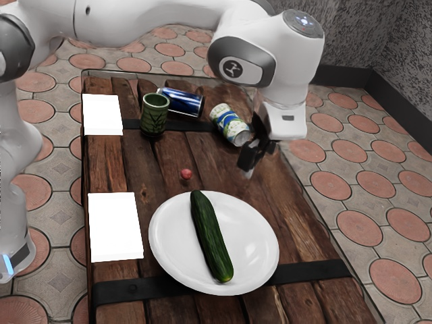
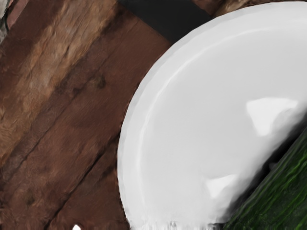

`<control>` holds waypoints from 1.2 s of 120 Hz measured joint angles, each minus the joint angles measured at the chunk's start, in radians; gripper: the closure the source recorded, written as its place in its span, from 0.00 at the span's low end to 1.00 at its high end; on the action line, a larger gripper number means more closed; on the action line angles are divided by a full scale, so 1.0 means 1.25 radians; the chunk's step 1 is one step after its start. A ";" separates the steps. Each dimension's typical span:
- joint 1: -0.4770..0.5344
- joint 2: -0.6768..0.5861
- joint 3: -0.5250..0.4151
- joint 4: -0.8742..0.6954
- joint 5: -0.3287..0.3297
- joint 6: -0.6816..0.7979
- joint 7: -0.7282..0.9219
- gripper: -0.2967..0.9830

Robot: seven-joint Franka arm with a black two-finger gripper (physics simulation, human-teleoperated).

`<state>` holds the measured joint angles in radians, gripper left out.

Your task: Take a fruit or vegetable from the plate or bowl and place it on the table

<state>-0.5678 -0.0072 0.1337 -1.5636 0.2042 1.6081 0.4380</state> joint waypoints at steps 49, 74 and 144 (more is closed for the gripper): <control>0.020 -0.038 -0.045 -0.003 0.078 0.006 -0.082 0.23; -0.354 0.051 -0.032 0.037 -0.072 0.029 0.141 0.23; 0.081 -0.028 -0.032 -0.269 -0.182 0.206 0.620 0.23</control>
<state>-0.4670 -0.0422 0.0935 -1.9000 -0.0235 1.8655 1.2129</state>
